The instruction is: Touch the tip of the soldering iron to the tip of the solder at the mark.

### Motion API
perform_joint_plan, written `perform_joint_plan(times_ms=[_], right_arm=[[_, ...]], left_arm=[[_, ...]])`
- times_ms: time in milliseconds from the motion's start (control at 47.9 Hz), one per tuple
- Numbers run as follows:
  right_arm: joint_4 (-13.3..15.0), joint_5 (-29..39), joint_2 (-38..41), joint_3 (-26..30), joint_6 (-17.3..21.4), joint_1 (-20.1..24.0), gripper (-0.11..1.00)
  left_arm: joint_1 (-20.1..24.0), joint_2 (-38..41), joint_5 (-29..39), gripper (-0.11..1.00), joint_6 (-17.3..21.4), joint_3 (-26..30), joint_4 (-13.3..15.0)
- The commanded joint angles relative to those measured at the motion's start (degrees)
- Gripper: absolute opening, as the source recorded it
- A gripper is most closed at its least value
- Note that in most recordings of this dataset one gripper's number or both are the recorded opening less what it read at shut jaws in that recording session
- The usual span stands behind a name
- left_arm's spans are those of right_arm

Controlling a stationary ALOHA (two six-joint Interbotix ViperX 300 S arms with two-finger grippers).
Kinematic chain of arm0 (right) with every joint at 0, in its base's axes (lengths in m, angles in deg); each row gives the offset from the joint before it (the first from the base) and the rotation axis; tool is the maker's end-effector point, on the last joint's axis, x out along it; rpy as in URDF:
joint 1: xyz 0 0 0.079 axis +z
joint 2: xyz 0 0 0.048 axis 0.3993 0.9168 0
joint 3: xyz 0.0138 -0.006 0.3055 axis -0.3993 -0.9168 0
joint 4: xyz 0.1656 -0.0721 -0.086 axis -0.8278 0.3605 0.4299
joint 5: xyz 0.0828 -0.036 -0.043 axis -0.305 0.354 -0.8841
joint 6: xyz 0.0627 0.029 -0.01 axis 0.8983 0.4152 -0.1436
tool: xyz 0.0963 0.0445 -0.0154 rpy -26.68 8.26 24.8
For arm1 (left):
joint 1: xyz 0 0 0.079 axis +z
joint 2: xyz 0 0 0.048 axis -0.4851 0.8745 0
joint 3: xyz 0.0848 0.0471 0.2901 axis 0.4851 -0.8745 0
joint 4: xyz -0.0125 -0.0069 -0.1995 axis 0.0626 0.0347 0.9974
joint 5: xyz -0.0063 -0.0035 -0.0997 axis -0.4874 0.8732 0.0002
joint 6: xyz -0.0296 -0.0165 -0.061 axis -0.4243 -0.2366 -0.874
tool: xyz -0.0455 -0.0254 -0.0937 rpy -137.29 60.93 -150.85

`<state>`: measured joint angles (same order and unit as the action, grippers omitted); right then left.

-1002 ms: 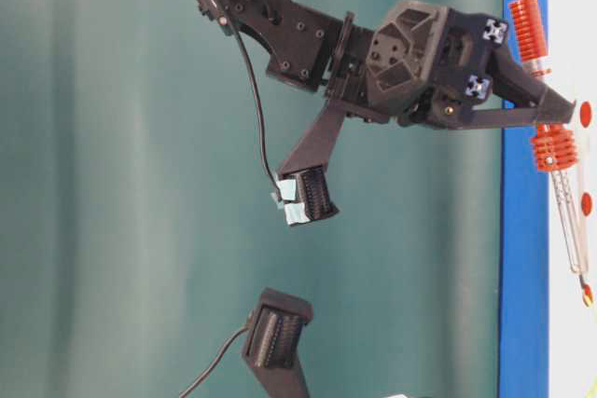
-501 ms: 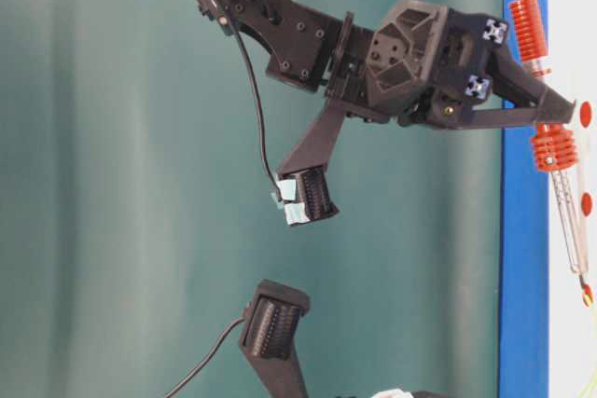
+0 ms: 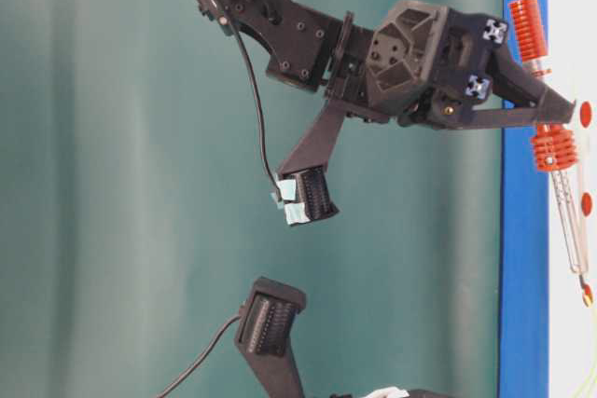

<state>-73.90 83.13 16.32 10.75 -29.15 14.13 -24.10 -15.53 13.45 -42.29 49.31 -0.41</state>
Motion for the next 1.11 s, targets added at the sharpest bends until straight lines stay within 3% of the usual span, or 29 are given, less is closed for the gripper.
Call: perform_joint_plan(times_ms=[0,626,1085], right_arm=[[0.09,-0.18,-0.79,1.32,0.00,-0.18,0.06],[0.09,-0.26,-0.88,1.32,0.09,-0.09,0.06],[0.09,-0.35,-0.88,1.23,0.18,-0.18,0.06]], left_arm=[[-0.09,-0.35,-0.18,0.01,0.09,1.23,0.09],[-0.09,-1.14,0.09,0.01,0.00,1.41,0.00],[-2.81,-12.66,6.59,0.01,-0.26,1.41,0.09]])
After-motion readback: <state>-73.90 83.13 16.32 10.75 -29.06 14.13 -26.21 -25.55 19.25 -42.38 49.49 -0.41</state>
